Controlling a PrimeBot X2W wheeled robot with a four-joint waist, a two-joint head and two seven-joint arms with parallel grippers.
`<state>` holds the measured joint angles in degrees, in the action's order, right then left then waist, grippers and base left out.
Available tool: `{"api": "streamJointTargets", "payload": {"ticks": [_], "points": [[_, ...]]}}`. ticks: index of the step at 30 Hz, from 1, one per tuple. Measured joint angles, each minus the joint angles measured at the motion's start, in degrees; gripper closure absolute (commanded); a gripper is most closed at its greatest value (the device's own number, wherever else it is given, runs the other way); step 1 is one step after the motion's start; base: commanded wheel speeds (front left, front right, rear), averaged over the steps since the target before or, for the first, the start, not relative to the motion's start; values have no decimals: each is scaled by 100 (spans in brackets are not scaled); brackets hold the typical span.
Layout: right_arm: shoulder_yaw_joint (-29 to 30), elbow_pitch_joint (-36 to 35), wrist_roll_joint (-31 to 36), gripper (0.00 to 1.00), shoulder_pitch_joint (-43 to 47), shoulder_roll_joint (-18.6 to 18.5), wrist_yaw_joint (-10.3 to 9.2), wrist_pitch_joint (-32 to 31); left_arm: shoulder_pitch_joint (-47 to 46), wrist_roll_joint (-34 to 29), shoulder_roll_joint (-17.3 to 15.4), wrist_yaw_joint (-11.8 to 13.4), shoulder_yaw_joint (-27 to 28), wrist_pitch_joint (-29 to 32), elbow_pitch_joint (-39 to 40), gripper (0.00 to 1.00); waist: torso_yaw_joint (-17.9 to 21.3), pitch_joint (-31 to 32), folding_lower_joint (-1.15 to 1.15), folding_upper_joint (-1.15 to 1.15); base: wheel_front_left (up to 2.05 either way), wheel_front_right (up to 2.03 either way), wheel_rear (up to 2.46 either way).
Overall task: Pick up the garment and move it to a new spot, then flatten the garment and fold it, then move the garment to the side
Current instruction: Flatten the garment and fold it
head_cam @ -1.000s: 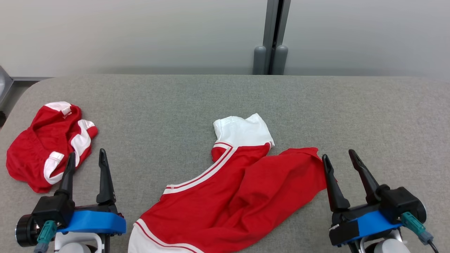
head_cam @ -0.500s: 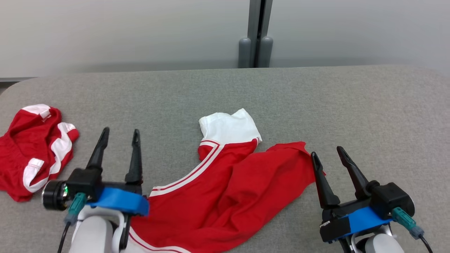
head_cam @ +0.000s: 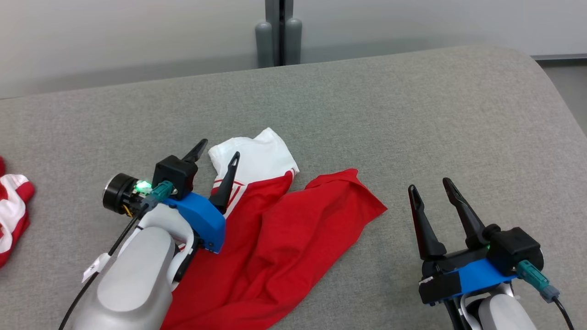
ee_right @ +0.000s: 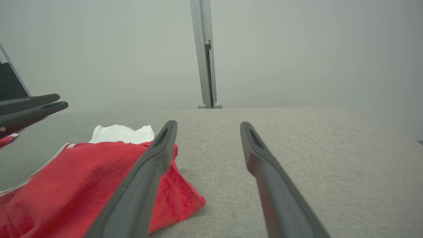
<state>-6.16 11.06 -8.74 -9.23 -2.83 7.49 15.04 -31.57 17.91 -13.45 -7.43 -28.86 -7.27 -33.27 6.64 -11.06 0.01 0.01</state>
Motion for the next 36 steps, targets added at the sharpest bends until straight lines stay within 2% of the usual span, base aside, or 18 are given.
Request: {"api": "streamJointTargets", "payload": {"ticks": [7,11,19,20,21,25,29,36], "points": [[100,-32,-27,0,-52,-1,0,0,-152,635,-252,-1,-1031,419,-348,0,200,-172,0,0,0,0,0],[105,-42,-26,0,-116,0,0,1,-209,806,-399,-1,-1385,580,-611,0,248,-236,0,0,0,0,0],[74,-29,-45,0,-153,0,0,0,-349,1312,-227,-1,-2020,770,-956,0,335,-264,0,0,0,0,0],[66,-21,-47,0,-153,1,0,0,-385,1378,-218,-1,-2064,772,-1000,55,343,-260,0,0,0,0,0],[64,-13,-51,0,-153,1,0,0,-424,1392,-218,-1,-2123,766,-1057,98,349,-255,-1,0,0,0,0],[66,4,-53,0,-153,0,0,0,-582,1519,-202,-1,-2167,602,-1338,100,360,-231,-1,-1,0,0,0],[125,-1,-53,0,-153,0,0,1,-975,1694,-268,13,-1767,-52,-1460,100,316,-220,0,-1,0,0,0],[190,-3,-21,0,-210,1,0,0,-1464,2008,-751,236,-982,-671,-1660,100,315,-236,0,-1,0,0,0]]}}
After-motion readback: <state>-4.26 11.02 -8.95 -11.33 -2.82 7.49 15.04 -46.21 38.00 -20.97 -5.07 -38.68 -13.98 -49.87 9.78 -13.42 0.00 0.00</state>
